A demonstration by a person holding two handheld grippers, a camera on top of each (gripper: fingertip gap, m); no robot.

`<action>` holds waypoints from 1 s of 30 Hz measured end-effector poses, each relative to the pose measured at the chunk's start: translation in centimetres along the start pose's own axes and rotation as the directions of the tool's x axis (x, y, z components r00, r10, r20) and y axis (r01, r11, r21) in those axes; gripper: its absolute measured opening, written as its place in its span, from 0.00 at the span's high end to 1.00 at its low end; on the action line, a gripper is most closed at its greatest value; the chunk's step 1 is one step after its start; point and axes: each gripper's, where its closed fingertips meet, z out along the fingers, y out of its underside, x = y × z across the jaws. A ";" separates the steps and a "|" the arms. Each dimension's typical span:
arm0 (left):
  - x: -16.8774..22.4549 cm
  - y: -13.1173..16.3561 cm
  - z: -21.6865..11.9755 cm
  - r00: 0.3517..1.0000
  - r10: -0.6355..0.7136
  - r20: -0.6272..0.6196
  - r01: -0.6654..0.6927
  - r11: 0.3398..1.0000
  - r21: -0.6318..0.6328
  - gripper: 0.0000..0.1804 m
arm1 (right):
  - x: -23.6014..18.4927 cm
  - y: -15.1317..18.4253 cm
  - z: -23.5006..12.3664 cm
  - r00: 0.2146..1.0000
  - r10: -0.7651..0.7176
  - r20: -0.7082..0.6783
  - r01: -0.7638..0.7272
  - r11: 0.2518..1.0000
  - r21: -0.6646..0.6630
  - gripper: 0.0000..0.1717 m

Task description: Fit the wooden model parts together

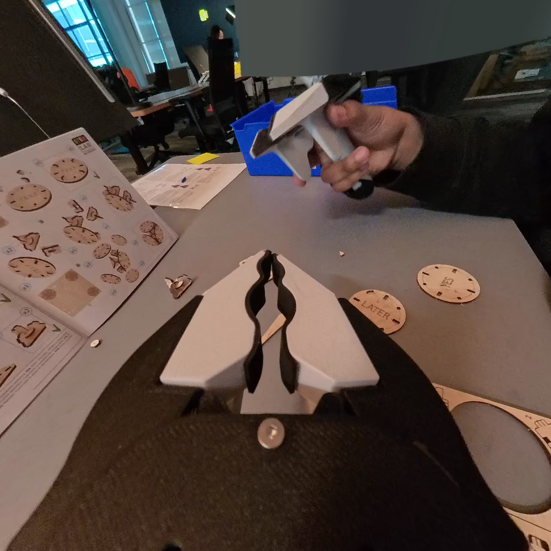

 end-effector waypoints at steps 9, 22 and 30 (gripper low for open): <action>-0.4 2.7 1.0 0.999 -0.050 -0.004 0.049 0.990 -0.132 1.00 | 1.4 10.5 -5.6 0.952 -0.303 0.031 0.264 0.770 -0.580 0.83; -0.6 2.6 0.9 0.993 -0.116 -0.023 0.112 0.987 -0.111 1.00 | 2.9 14.8 -6.4 0.929 -0.353 0.111 0.322 0.621 -0.714 0.94; 0.0 2.3 0.9 0.995 -0.092 -0.044 0.087 0.991 -0.099 1.00 | 2.3 13.9 -5.1 0.875 -0.451 0.177 0.447 0.610 -0.654 0.99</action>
